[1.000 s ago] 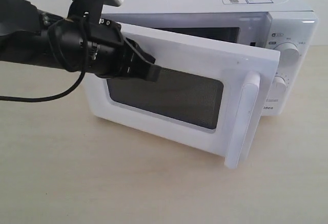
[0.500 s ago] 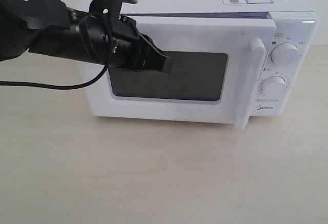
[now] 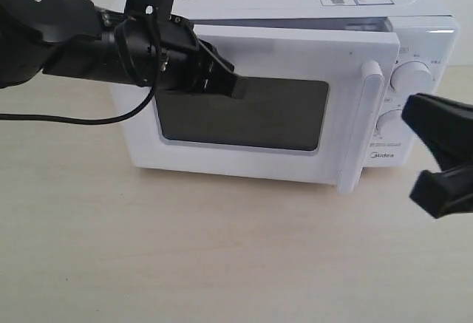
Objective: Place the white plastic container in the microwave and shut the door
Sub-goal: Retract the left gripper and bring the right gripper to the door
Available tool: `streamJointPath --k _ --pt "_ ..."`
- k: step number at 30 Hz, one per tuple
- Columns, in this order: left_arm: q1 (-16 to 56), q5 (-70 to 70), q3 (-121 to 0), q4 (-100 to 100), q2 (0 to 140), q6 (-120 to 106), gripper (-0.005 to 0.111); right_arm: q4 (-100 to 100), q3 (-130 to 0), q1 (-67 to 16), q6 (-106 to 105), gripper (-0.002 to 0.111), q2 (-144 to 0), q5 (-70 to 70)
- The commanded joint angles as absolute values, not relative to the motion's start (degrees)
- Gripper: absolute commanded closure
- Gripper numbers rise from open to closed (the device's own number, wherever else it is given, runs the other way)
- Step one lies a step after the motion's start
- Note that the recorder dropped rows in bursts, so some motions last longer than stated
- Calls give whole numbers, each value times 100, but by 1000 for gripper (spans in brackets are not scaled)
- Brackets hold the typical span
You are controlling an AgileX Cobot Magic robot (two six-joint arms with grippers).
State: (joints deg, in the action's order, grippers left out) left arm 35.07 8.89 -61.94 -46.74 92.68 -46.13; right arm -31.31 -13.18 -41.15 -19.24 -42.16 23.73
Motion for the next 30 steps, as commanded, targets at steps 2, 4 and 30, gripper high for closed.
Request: streamJointPath --k 2,4,30 --pt "3536 728 -6232 -4710 9270 -4645 102 -2765 -1671 -4131 -1377 109 -5382 2548" --pt "3523 735 -6232 -4695 9270 -4645 102 -2765 -1832 -4256 -1377 109 -5813 2744" --pt "3190 0 -3682 -4542 6850 -4434 102 -6628 -3632 -4682 -4753 109 -7276 3805"
